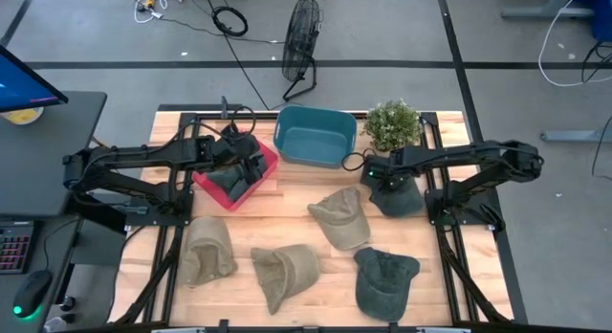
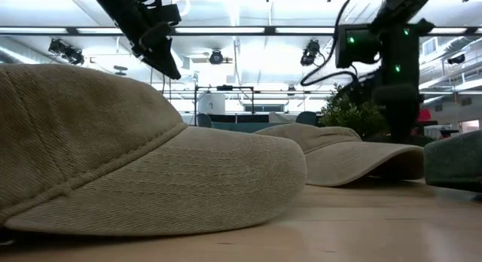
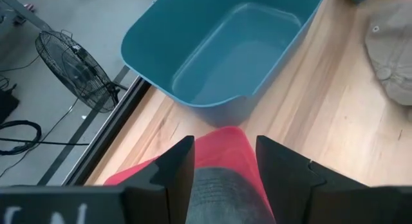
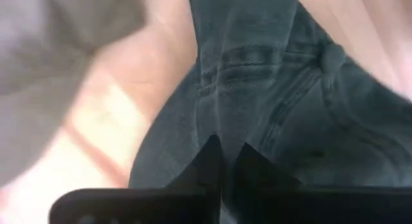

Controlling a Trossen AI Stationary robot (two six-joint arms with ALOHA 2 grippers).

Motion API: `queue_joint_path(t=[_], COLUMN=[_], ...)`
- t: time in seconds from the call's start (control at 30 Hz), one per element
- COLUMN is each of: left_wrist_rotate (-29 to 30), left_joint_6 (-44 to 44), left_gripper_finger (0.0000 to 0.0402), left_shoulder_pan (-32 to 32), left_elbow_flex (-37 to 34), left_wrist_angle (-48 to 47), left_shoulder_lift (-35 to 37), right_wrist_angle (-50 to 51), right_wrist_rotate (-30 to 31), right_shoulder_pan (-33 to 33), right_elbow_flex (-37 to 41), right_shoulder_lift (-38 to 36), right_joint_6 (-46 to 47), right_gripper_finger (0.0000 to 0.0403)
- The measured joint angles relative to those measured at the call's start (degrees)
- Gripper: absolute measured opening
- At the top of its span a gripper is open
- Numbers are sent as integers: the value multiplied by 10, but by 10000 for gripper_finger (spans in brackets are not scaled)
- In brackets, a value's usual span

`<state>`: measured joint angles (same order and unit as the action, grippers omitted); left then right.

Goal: Pick & Place hat
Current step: Put the top dark blue cap into the pink bin

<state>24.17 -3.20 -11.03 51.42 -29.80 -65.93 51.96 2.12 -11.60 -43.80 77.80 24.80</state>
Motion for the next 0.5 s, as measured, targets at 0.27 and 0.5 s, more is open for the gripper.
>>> queue_joint_path(t=[0.27,0.5], left_wrist_rotate=[-38,-137], left_joint_6=[-7,-3], left_gripper_finger=[171,170], left_shoulder_pan=[0,0], left_elbow_flex=[0,0], left_wrist_angle=[0,28], left_shoulder_lift=[0,0], right_wrist_angle=[84,51], right_wrist_rotate=[-46,-46], right_shoulder_pan=[45,87], right_elbow_flex=[-141,-241], right_shoulder_lift=[0,-1], right_joint_6=[-73,-205], right_gripper_finger=[7,7])
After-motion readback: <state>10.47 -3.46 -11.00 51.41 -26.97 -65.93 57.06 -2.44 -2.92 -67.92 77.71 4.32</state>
